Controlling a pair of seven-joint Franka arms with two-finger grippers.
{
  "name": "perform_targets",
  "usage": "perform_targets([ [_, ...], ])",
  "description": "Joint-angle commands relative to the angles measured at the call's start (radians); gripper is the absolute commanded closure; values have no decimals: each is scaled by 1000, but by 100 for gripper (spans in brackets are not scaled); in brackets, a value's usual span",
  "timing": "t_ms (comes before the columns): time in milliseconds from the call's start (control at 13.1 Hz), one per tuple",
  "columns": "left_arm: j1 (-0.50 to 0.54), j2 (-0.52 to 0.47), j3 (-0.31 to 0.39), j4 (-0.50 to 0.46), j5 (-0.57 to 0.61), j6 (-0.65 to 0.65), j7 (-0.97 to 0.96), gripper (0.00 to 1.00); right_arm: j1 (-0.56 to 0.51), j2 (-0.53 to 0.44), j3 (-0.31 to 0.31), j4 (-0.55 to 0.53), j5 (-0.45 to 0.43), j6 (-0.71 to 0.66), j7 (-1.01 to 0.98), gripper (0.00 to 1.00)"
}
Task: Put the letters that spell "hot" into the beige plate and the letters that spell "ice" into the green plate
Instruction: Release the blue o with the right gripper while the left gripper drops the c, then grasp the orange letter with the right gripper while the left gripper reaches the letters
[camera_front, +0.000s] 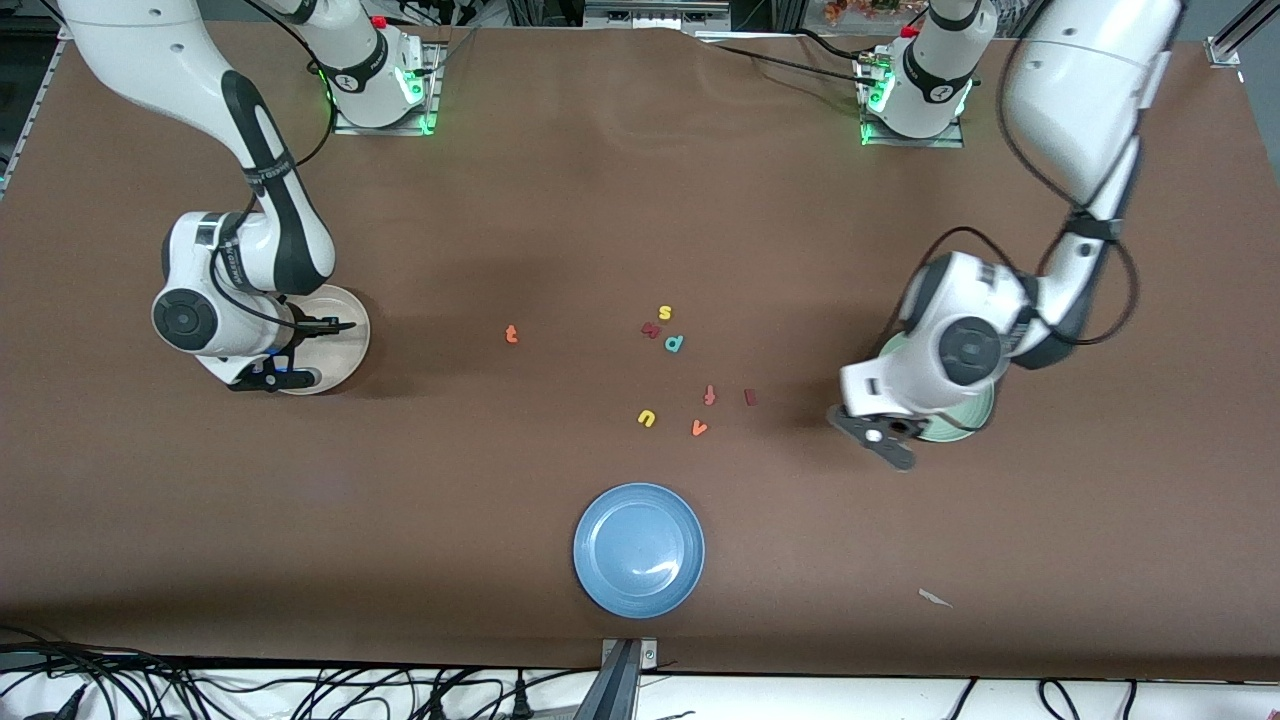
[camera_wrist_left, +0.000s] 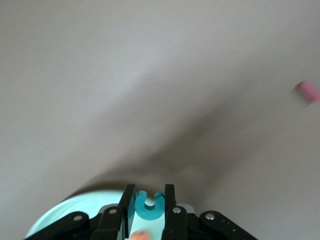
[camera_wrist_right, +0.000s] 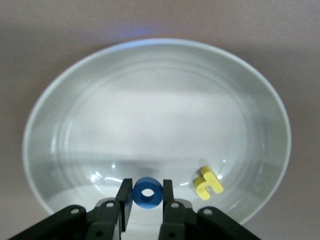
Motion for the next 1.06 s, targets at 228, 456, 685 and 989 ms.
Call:
perform_targets([
  [228, 124, -37, -13, -103, 26, -33, 59, 97, -28, -34, 11, 2, 3, 2, -38, 7],
  [456, 144, -37, -13, -175, 26, 50, 59, 62, -19, -86, 90, 16, 12, -20, 25, 7],
  [685, 173, -38, -13, -172, 26, 55, 114, 0, -19, -87, 227, 36, 15, -5, 175, 6],
  [989, 162, -89, -70, -169, 14, 32, 88, 0, 4, -39, 385, 59, 19, 77, 281, 6],
])
